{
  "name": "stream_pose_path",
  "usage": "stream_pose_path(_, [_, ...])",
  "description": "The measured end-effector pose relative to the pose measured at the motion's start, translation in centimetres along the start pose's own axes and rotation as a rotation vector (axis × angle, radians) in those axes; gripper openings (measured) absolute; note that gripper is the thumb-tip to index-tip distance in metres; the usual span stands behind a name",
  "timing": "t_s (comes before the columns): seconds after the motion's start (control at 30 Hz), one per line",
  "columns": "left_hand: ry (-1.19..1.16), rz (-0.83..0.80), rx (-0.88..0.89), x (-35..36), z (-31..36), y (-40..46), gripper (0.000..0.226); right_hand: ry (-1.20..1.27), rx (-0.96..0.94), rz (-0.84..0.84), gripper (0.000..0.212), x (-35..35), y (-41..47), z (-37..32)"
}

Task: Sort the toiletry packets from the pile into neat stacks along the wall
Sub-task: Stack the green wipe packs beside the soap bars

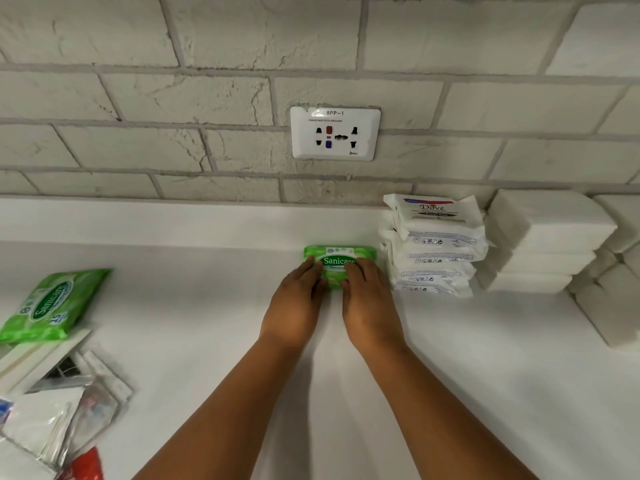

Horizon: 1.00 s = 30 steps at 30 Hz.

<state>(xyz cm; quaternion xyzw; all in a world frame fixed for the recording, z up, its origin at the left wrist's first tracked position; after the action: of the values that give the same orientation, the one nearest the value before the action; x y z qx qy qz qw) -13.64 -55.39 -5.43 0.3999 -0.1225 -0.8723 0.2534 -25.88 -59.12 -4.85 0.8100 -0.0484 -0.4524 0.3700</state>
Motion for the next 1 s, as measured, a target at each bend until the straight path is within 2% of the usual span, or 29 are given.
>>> stream_pose_path(0.17, [-0.015,-0.022,-0.041,0.3,-0.5,-0.3,0.040,-0.003,-0.006,0.006,0.026,-0.1,-0.1,0.0])
stream_pose_path(0.27, [-0.031,-0.029,-0.050,0.4,-0.6,-0.3,0.041,-0.027,-0.001,-0.018,0.034,0.1,-0.2,-0.1])
stream_pose_path(0.43, [0.051,-0.017,-0.053,-0.2,0.0,-0.8,0.054,-0.082,-0.043,-0.026,0.043,-0.3,-0.3,-0.9])
stream_pose_path(0.6, [0.055,-0.001,-0.163,-2.6,-1.0,-2.1,0.048,-0.087,-0.147,-0.099,0.035,-0.8,-0.4,-3.0])
stream_pose_path(0.77, [0.074,0.058,-0.205,-9.3,-3.8,-2.5,0.041,-0.025,-0.181,-0.228,0.036,-0.9,-0.3,-8.1])
stream_pose_path(1.0, [0.237,0.312,-0.293,-25.2,-11.4,-2.8,0.037,0.086,-0.265,-0.317,0.041,1.0,0.4,-17.3])
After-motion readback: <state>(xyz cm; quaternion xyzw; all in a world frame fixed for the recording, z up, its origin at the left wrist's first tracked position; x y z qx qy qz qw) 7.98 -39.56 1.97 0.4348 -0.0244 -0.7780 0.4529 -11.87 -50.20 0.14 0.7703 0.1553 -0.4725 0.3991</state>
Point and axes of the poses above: each hand's wrist, its own y-axis towards the middle knuckle, its own x-axis out of the palm, z = x × y, the point moved 9 cm from there along y, towards the middle knuckle, and after that the axes turned 10 degrees about z, right-handed, at the moved point
